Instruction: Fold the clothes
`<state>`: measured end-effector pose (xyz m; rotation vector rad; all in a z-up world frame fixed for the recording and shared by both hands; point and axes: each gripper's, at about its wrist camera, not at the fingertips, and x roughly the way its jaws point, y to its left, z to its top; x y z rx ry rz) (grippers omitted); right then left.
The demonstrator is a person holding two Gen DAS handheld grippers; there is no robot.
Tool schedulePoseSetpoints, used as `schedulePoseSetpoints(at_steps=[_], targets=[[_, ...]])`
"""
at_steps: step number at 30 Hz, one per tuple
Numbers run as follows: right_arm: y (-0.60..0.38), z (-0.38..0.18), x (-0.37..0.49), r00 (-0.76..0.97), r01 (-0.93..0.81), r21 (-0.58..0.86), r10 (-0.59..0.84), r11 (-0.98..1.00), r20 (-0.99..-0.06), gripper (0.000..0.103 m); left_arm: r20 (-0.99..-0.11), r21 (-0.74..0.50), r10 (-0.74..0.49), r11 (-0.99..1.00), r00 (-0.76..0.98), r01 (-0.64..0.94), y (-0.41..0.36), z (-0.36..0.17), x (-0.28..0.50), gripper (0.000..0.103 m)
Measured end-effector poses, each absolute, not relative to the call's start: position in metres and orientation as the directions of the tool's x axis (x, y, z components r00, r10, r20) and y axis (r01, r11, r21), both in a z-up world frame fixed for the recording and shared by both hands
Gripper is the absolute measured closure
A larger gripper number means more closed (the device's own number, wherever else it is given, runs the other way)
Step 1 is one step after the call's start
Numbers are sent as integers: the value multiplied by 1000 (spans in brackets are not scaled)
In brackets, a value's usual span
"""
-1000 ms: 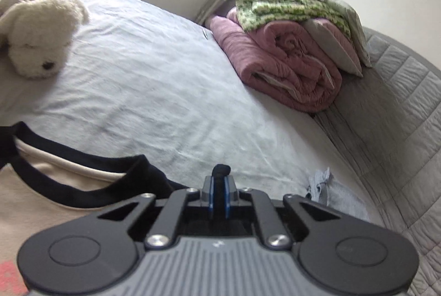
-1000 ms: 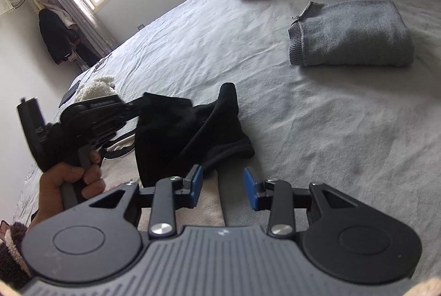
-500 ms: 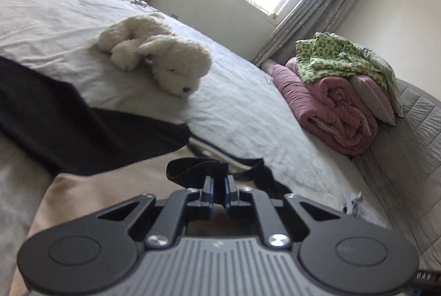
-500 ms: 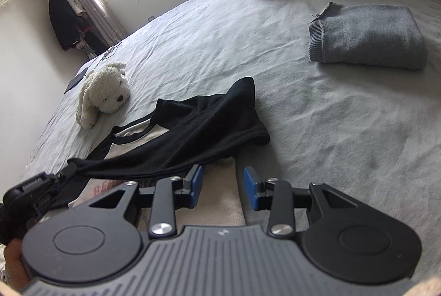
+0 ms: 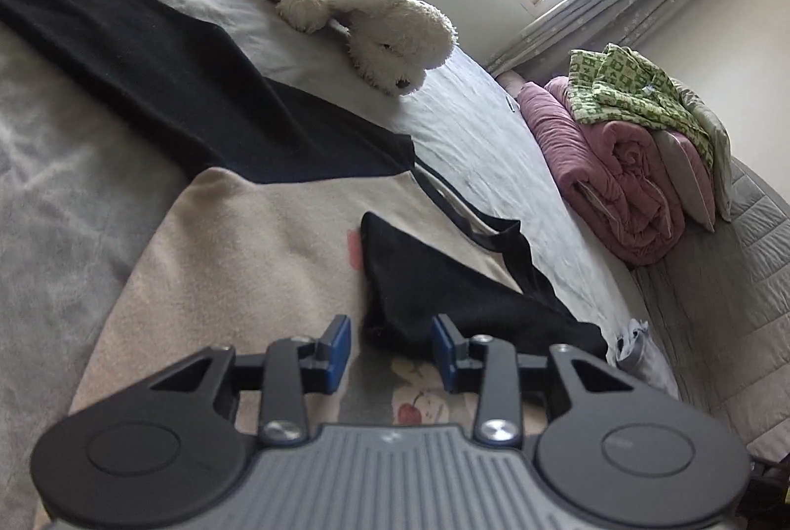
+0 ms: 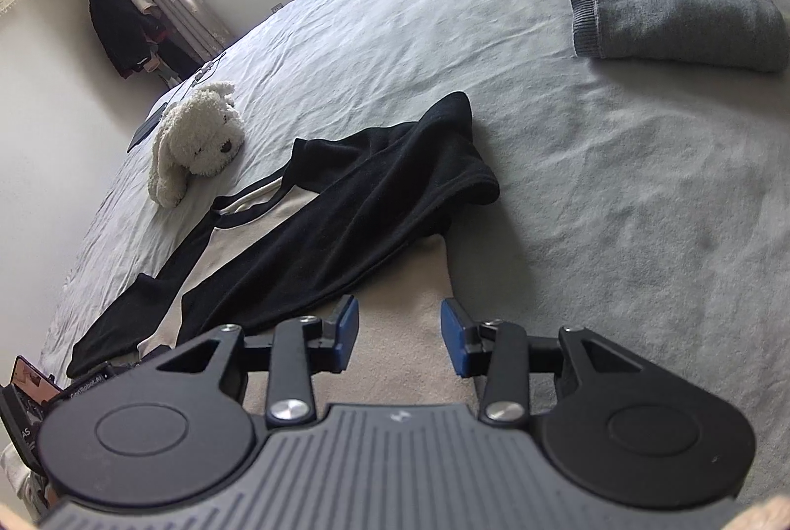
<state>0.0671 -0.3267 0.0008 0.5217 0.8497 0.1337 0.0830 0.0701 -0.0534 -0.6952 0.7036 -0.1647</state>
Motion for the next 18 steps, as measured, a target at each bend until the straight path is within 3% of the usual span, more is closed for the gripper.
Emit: schedulePoseSetpoints(at_steps=[5,7,10,13,18], targets=[[-338,-9,71,675,115,538,331,835,-659,60,-528,-688,-374,715,763,-126,62,-62,111,68],[-343,-19,75,693,113,615,381,781,-611,58,-525,-700,-370,700,766,-141,61,-68,118,75],[-352,-48,83,710,150,786,488,600,-508,57,-522,-703,-362,696,772,-149,58,-72,125,95],[-354,-81,89,718,212,908,573,361,-395,57,-517,-687,-346,714,783,-138,56,-69,127,97],[-361,-96,95,765,237,950,563,203,-312,54,-487,-637,-333,768,807,-68,60,-48,130,97]])
